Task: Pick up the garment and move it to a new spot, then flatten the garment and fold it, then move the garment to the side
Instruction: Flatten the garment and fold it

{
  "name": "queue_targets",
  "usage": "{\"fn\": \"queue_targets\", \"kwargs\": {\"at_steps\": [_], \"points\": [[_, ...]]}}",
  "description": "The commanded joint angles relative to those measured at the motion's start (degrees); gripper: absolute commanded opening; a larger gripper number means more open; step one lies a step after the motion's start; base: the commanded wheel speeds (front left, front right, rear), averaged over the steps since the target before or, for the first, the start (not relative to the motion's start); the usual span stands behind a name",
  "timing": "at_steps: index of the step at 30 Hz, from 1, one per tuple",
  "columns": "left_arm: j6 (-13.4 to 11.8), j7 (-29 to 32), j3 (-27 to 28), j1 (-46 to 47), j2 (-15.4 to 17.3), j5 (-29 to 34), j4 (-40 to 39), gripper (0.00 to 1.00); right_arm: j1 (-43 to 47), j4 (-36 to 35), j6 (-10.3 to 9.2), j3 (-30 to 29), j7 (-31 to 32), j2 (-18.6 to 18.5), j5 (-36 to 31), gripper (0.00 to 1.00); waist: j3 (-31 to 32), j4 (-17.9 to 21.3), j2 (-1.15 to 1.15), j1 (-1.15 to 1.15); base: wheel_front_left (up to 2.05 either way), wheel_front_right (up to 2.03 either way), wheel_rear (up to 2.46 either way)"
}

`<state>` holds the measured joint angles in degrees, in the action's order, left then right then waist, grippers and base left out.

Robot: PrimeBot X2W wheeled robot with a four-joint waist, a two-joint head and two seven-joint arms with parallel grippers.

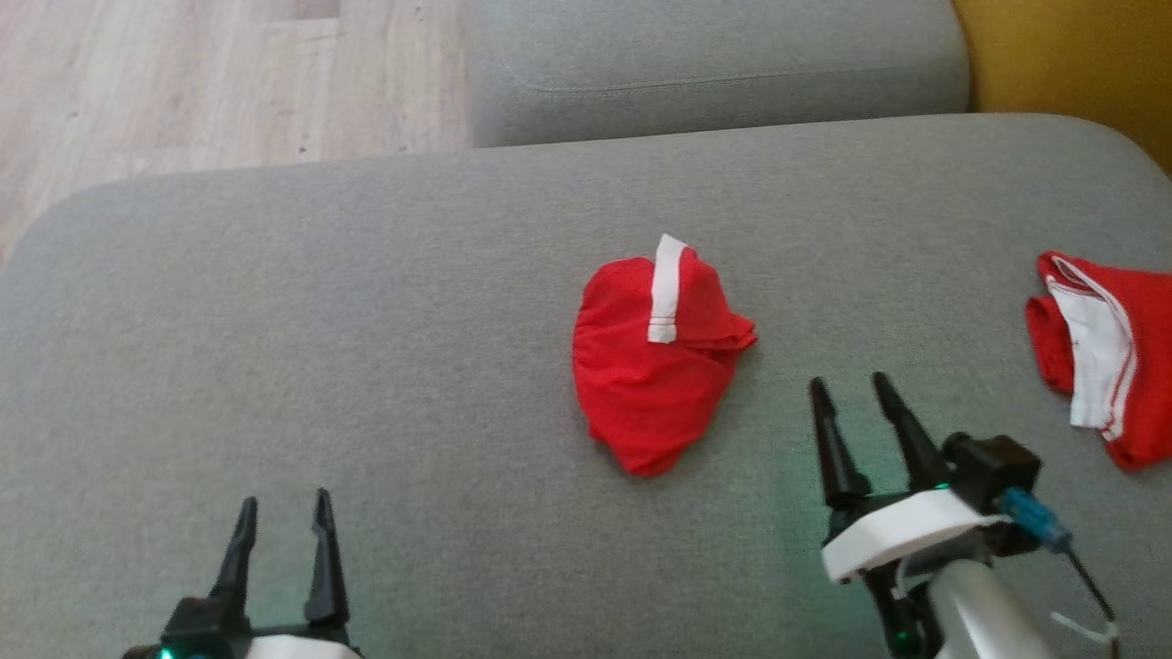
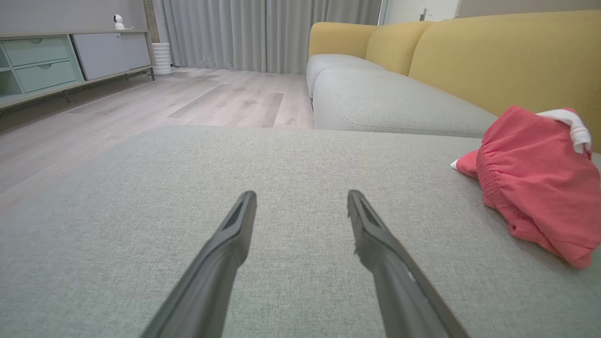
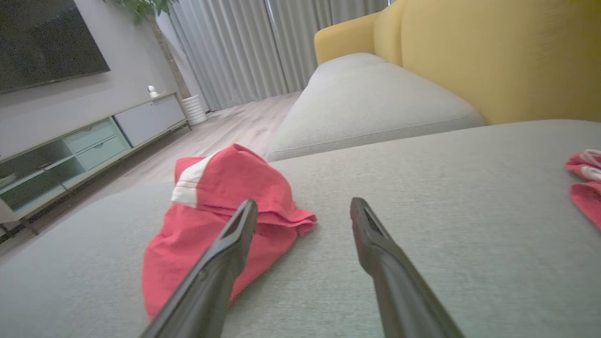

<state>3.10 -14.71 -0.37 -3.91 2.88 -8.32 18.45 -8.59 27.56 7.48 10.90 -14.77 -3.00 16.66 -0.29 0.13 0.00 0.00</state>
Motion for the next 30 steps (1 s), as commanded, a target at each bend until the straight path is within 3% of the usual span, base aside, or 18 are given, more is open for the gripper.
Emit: {"fn": "queue_targets", "kwargs": {"at_steps": [1, 8, 16, 30], "points": [[0.1, -0.3, 1.3, 2.2, 0.0, 0.2, -1.4, 1.00, -1.7, -1.8, 0.01, 1.9, -0.2, 0.1, 0.4, 1.00, -0.1, -0.6, 0.00, 0.00, 0.00, 0.00, 0.00], [0.8, -0.3, -3.3, 3.6, 0.0, -0.6, -0.1, 1.00, -6.1, 0.0, 0.01, 8.1, -0.2, 0.1, 4.1, 1.00, -0.8, -7.0, 0.00, 0.00, 0.00, 0.00, 0.00], [1.1, -0.3, -4.5, 4.2, 0.0, -1.0, 0.4, 1.00, -11.7, 6.3, 0.01, 6.4, -0.2, 0.1, 5.4, 1.00, -3.6, -13.6, 0.00, 0.00, 0.00, 0.00, 0.00], [0.4, -0.3, -6.3, 6.2, 0.0, -3.8, 0.2, 1.00, -14.3, 9.5, 0.01, 0.1, -0.2, 0.1, 1.7, 1.00, -6.2, -13.9, 0.00, 0.00, 0.00, 0.00, 0.00]]}}
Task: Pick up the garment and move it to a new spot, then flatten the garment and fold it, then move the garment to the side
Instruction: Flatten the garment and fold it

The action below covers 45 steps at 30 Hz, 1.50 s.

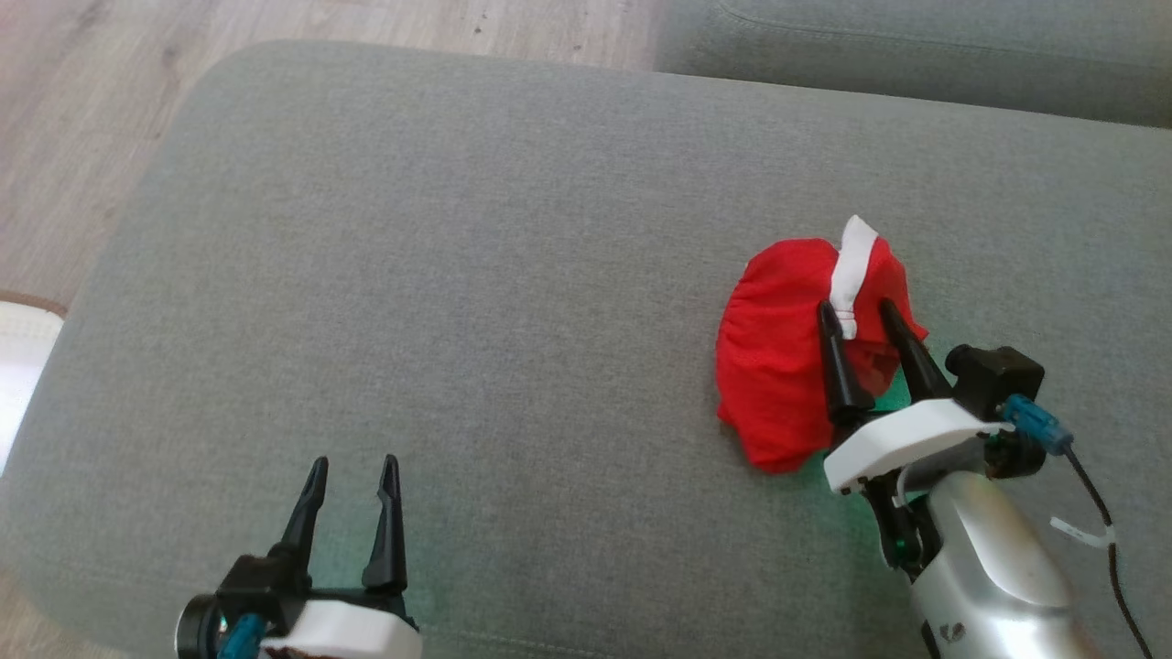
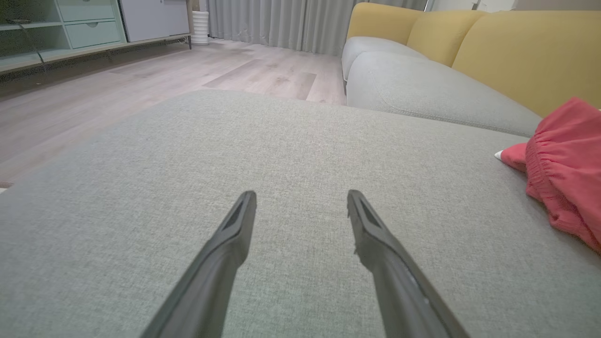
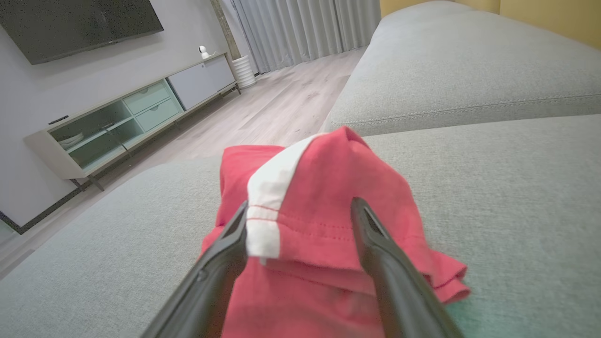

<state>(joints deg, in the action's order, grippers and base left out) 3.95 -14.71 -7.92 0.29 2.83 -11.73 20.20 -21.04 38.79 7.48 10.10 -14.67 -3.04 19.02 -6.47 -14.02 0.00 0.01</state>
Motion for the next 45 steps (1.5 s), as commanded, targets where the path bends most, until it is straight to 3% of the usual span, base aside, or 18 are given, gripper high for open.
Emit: {"fn": "queue_targets", "kwargs": {"at_steps": [1, 2, 3, 4, 17, 27, 32, 38, 45], "points": [[-0.4, -0.3, 1.1, 2.0, 0.1, -0.5, -1.6, 1.00, -1.7, -1.6, 0.01, 0.8, -0.3, 0.2, -0.6, 1.00, 0.0, 0.5, 0.00, -0.01, 0.00, 0.00, 0.00], [-0.4, -0.3, 1.1, 2.1, 0.1, -0.5, -1.6, 1.00, -1.6, -1.5, 0.01, 0.7, -0.3, 0.2, -0.6, 0.98, -0.1, 0.7, 0.00, -0.01, 0.00, 0.00, 0.00], [-0.4, -0.3, 0.9, 2.2, 0.1, -0.6, -1.6, 1.00, -1.5, -1.4, 0.01, 0.7, -0.3, 0.2, -0.4, 0.71, -0.1, 0.9, 0.00, -0.01, 0.00, 0.00, 0.00], [-0.5, -0.3, 0.8, 2.3, 0.1, -0.8, -1.5, 1.00, -1.5, -1.4, 0.01, 0.5, -0.3, 0.2, -0.1, 0.00, -0.1, 1.1, 0.00, -0.01, 0.00, 0.00, 0.00], [-0.7, -0.3, 0.0, 2.1, 0.1, -2.9, -1.7, 1.00, -7.1, -14.4, 0.01, -2.9, -0.3, 0.2, -4.1, 0.00, 1.4, 1.2, 0.00, -0.01, 0.00, 0.00, 0.00], [-0.7, -0.3, -3.1, 1.0, 0.1, -4.1, -0.5, 1.00, -28.3, -16.8, 0.01, 7.3, -0.3, 0.2, -5.2, 0.00, 5.3, -5.3, 0.00, -0.01, 0.00, 0.00, 0.00], [-1.1, -0.3, -2.5, -0.8, 0.0, -3.8, -0.5, 1.00, -32.0, -18.8, 0.01, 11.8, -0.3, 0.2, -4.2, 0.00, 6.6, -6.0, 0.00, -0.01, 0.00, 0.00, 0.00], [-1.0, -0.3, -1.8, -2.2, 0.0, -4.1, -0.7, 1.00, -22.5, -19.6, 0.01, 12.7, -0.3, -1.4, -3.6, 0.00, 6.3, -2.1, 0.00, -0.01, 0.00, 0.00, 0.00], [-0.8, -0.3, -2.5, -1.1, 0.0, -3.7, -0.7, 1.00, -0.7, -14.2, 0.01, 0.9, -0.3, -8.1, -2.6, 0.00, 4.3, 3.1, 0.00, -0.01, 0.00, 0.00, 0.00]]}}
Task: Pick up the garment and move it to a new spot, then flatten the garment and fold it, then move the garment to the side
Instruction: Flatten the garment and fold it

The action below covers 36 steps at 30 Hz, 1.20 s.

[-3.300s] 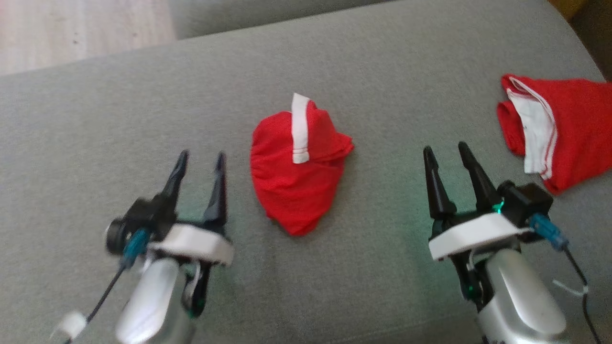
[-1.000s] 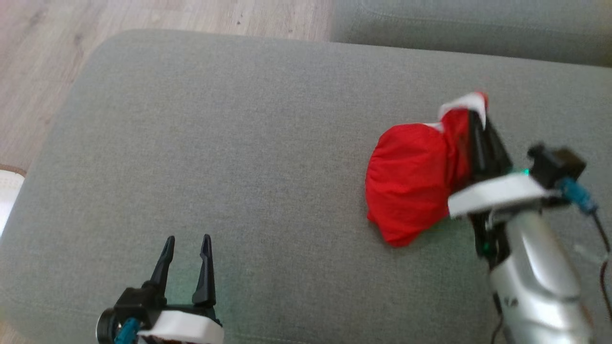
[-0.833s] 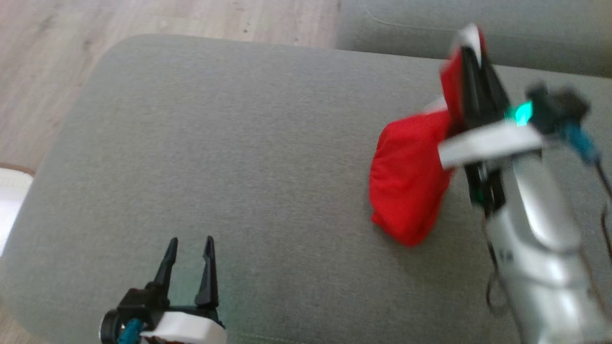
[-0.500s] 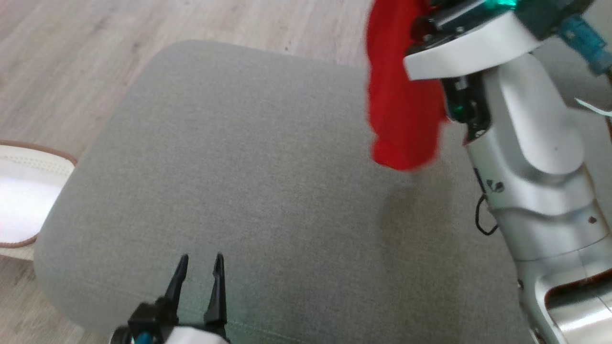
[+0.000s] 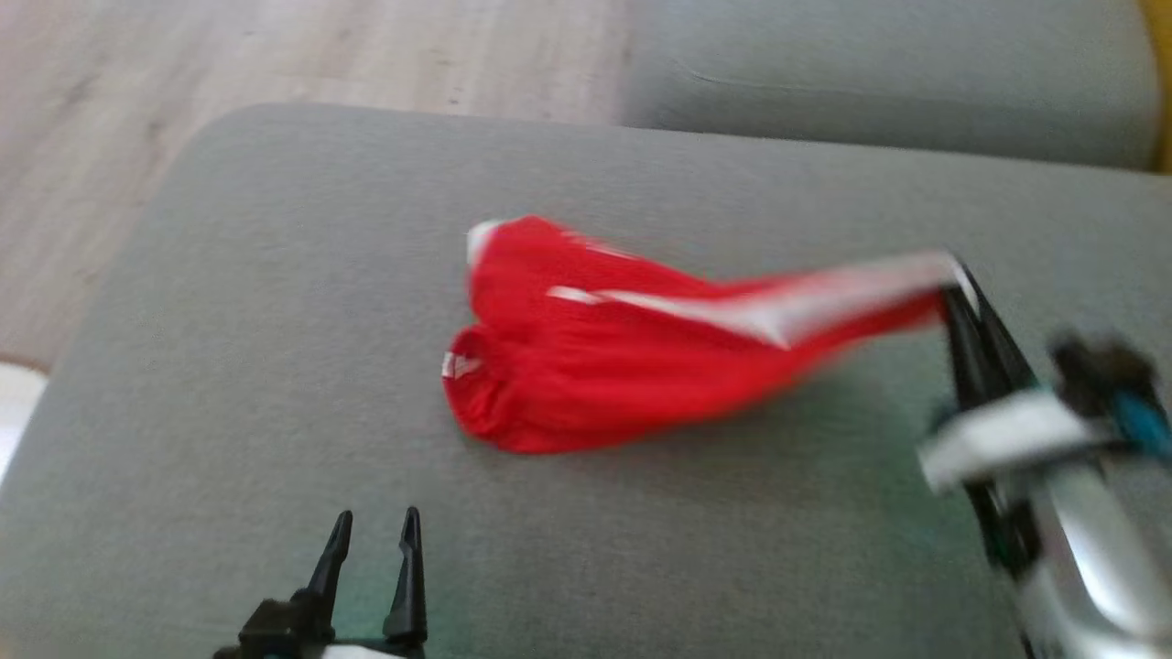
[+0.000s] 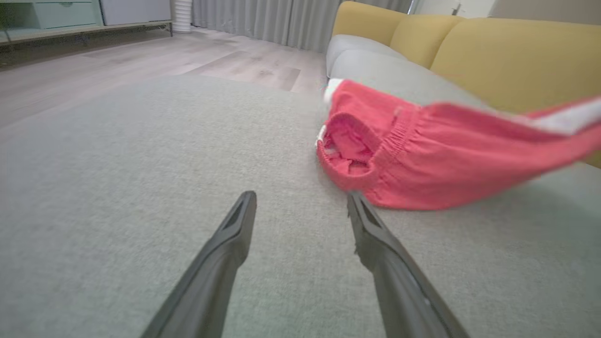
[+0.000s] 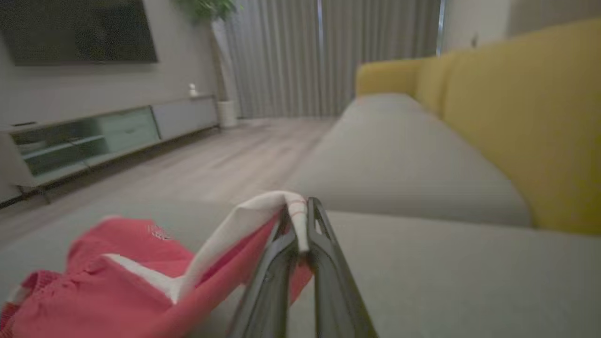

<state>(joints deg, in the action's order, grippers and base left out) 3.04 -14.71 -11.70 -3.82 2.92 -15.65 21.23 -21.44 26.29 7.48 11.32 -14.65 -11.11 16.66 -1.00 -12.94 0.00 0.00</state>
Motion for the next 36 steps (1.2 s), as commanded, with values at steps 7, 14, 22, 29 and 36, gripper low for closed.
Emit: {"fn": "queue_targets", "kwargs": {"at_steps": [7, 14, 22, 29, 36], "points": [[0.9, -0.3, 1.1, 4.6, 0.0, 1.1, -1.2, 1.00, 7.3, 4.4, 0.01, -11.0, -0.3, 0.7, -4.3, 1.00, -2.1, 5.0, 0.00, 0.00, 0.00, 0.00, 0.00], [1.4, -0.3, -0.3, 8.1, 0.0, -0.1, -1.5, 1.00, 8.4, -1.7, 0.01, -13.3, -0.3, 5.8, -11.4, 1.00, -3.1, 7.8, 0.00, 0.00, 0.00, 0.00, 0.00], [2.6, -0.3, -7.5, 23.9, 0.0, -5.6, 6.6, 1.00, 8.7, -3.1, 0.01, -8.8, -0.3, 8.0, -11.6, 1.00, -7.2, 12.6, 0.00, 0.00, 0.00, 0.00, 0.00], [3.7, 1.7, -15.7, 37.8, 0.0, -17.4, 20.8, 1.00, 8.0, -3.0, 0.01, -5.9, -0.3, 8.2, -10.2, 1.00, -10.1, 16.9, 0.00, 0.00, 0.00, 0.00, 0.00], [2.3, 3.9, -19.8, 45.0, 0.0, -21.8, 31.1, 1.00, 7.9, -3.1, 0.01, -4.9, -0.3, 8.2, -8.6, 1.00, -11.2, 18.6, 0.00, 0.00, 0.00, 0.00, 0.00]]}}
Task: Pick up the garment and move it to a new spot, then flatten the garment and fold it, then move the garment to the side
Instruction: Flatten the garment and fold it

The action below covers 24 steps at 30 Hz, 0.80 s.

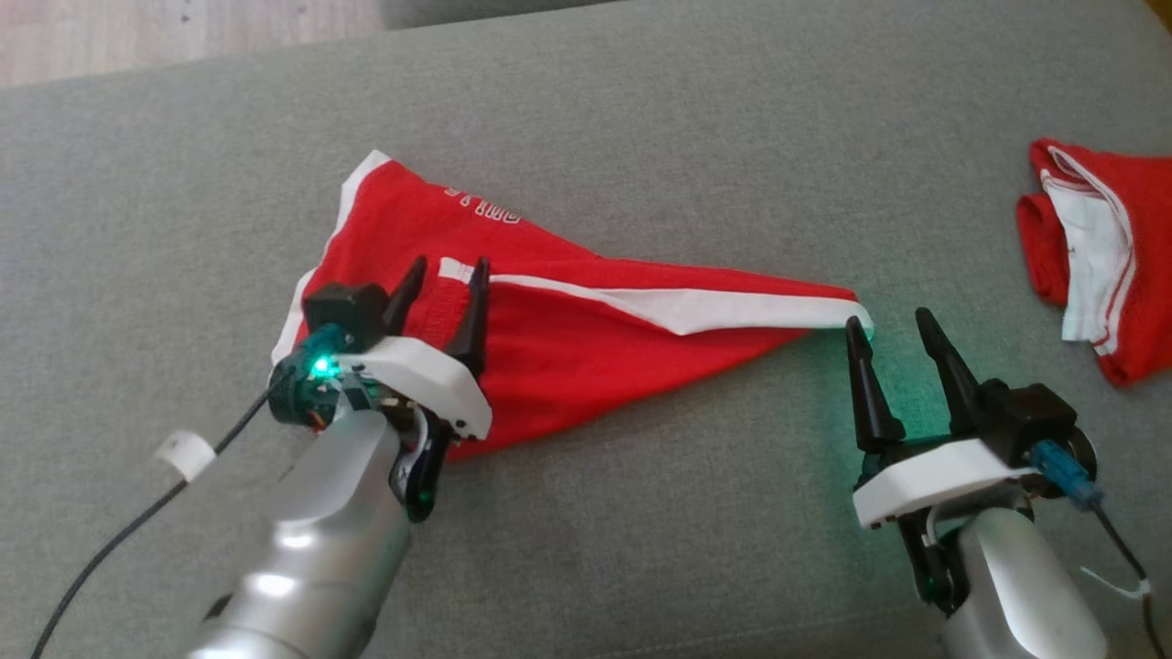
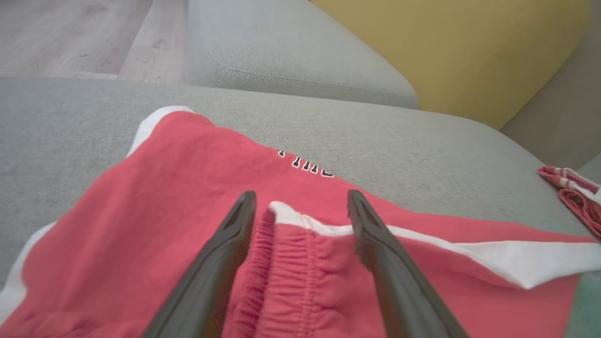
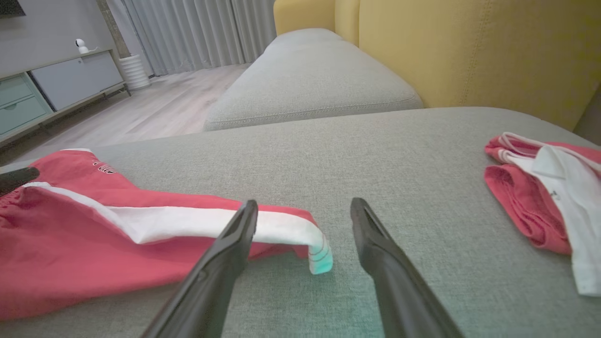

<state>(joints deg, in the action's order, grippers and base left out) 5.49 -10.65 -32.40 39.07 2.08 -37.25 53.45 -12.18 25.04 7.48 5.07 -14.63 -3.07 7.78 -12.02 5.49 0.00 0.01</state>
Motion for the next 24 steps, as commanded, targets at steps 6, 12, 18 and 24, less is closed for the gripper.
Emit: {"fn": "queue_targets", "kwargs": {"at_steps": [6, 12, 18, 24], "points": [[0.2, 1.3, -1.9, 4.0, 0.8, -4.4, 2.8, 1.00, -1.3, -1.6, 0.01, 1.4, -0.4, 0.2, 1.1, 1.00, -0.1, -0.1, 0.00, -0.01, 0.00, 0.00, 0.00], [0.9, 0.8, -6.2, 3.9, 0.8, -7.2, 3.1, 0.00, -1.5, -1.2, 0.01, 1.4, -0.4, 0.2, 1.7, 1.00, 0.1, -1.0, 0.00, -0.01, 0.00, 0.00, 0.00], [1.2, -3.0, -8.6, 3.4, 0.8, -9.2, 1.4, 0.00, -0.7, -0.7, 0.01, 0.5, -0.4, 0.2, 1.9, 1.00, 1.7, -3.1, 0.00, -0.01, 0.00, 0.00, 0.00], [0.9, -4.1, -10.7, -1.1, 0.8, -10.1, -1.5, 0.00, 2.3, 0.0, 0.01, -0.6, -0.4, 0.2, 2.7, 1.00, 5.9, -6.6, 0.00, -0.01, 0.00, 0.00, 0.00]]}}
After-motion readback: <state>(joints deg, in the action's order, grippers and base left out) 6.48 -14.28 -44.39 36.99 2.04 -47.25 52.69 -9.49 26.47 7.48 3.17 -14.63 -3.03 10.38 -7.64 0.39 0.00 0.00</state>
